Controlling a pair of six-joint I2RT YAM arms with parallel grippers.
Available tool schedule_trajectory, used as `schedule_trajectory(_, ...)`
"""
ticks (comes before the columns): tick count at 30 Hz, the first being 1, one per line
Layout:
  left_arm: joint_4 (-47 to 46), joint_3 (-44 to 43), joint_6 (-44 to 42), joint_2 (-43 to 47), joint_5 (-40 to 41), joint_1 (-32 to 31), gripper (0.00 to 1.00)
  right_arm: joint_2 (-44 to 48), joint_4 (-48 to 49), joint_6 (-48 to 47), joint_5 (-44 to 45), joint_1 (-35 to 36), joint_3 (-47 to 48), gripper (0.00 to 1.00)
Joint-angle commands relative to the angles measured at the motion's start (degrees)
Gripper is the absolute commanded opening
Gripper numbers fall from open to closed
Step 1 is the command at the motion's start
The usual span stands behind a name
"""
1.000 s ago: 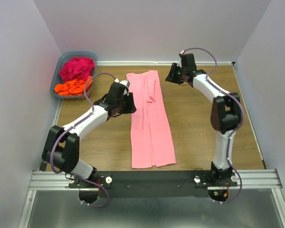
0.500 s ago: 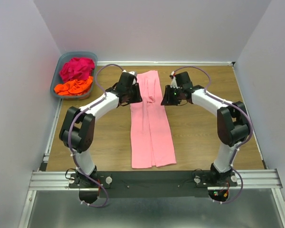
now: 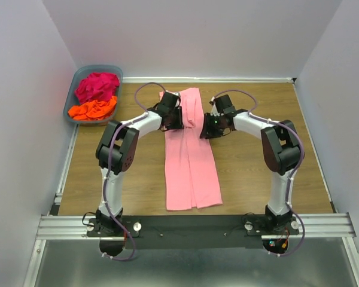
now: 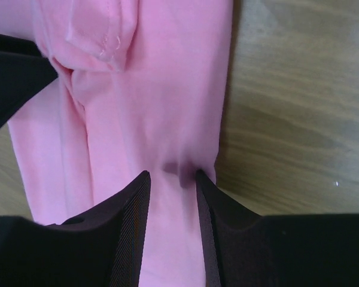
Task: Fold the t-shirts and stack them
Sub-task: Fold the tshirt
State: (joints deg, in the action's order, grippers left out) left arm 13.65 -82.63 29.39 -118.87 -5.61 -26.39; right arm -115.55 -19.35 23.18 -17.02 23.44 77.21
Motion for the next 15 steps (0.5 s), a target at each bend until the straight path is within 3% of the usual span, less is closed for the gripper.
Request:
schedule_trajectory(1,0.9,-4.0,-3.2,-4.5,1.5,-0.4,0.41,-4.6,-0.2,0.0,3.3,0.4,3.7,0.45)
schedule_trajectory(9,3.2,-15.5,-4.4,-12.1,1.4,1.5,0.48,-11.3,-0.5,-0.8,7.3,-0.2,11.9,0.45)
schedule_trajectory(12,5.4,-18.4,-5.3,-12.1,0.8,2.7,0.56,-10.1,-1.8,-0.9,6.9,-0.3,14.7,0.45)
schedule_trajectory(14,6.1,-16.8,-5.7,-7.6,0.3,2.6,0.61,-7.6,-2.7,-0.4,7.0,-0.3,14.6,0.46)
schedule_trajectory(15,6.0,-15.3,-5.4,-5.2,0.2,2.6,0.69,-4.2,-3.1,-0.4,7.2,-0.3,14.0,0.48)
